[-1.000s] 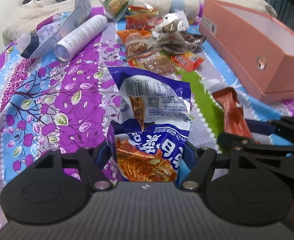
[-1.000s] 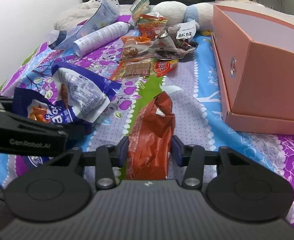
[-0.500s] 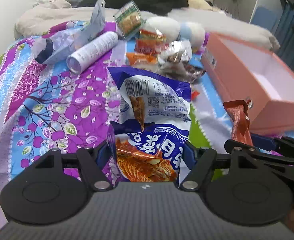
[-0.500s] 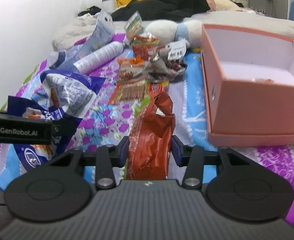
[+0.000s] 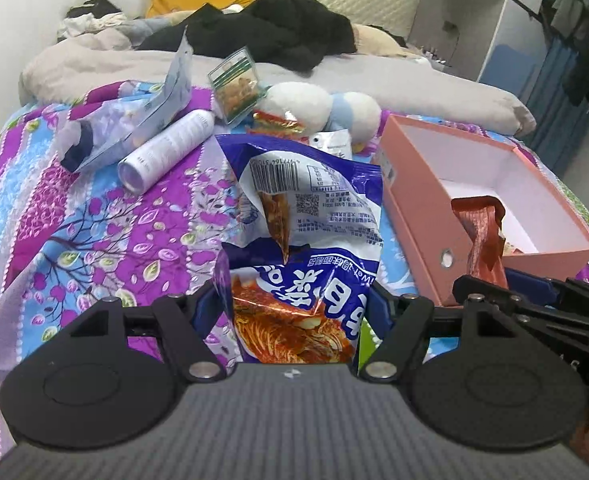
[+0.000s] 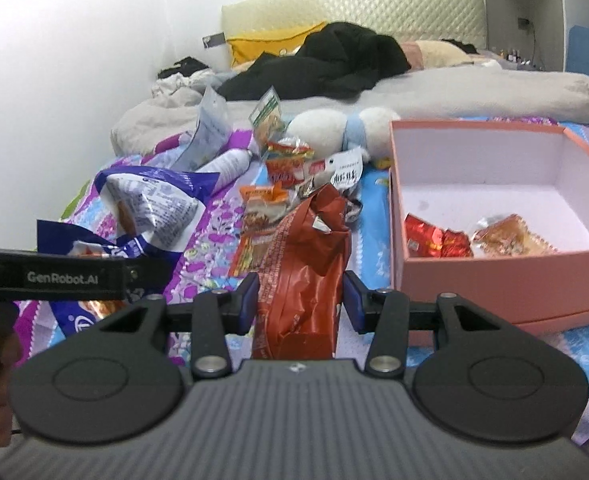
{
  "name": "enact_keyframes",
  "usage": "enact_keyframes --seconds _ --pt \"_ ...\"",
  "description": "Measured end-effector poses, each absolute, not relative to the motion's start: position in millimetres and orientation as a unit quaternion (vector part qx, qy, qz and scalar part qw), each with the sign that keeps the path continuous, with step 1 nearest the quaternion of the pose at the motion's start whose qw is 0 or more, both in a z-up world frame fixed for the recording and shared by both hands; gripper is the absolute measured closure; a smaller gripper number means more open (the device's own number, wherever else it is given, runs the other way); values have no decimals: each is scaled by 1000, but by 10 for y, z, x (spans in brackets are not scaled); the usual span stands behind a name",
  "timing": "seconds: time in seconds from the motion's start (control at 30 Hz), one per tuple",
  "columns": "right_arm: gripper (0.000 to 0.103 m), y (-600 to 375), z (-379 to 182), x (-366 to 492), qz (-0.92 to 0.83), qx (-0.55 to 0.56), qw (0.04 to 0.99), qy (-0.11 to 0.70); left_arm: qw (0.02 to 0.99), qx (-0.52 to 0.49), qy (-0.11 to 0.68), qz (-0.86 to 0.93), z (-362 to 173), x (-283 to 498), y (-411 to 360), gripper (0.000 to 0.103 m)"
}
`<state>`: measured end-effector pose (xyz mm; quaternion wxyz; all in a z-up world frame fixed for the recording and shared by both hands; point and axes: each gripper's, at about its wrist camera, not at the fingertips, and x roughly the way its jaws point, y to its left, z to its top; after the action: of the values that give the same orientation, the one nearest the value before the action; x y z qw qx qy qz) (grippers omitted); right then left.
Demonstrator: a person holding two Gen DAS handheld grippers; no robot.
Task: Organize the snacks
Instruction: 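Carry noodle bag in left gripper while right gripper carries orange-red bag over pink box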
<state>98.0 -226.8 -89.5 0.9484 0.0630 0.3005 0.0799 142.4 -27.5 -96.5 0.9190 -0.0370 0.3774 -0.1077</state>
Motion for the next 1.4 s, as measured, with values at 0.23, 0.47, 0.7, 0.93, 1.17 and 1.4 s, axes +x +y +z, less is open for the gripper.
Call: enact_keyframes --seconds 0.23,0.47,0.7,0.93,1.17,1.4 --pt "56 -2441 -793 886 57 70 954 285 919 -38 371 -133 -891 1449 -484 28" --pt "56 -2663 -737 795 30 70 959 273 916 -44 361 -170 -830 1494 -807 28" --pt "56 -2920 -645 864 -9 69 966 250 918 -49 339 -203 -690 1663 -1137 28" --pt "56 -3186 -491 1120 -49 63 970 230 917 -41 321 -232 -497 1947 -1509 28" --pt "56 -3489 -480 1341 -72 71 966 239 914 -40 324 -242 -423 2239 -1832 28" --pt "56 -3722 -633 1604 -74 80 956 271 901 -25 354 -250 -562 2606 -2212 28"
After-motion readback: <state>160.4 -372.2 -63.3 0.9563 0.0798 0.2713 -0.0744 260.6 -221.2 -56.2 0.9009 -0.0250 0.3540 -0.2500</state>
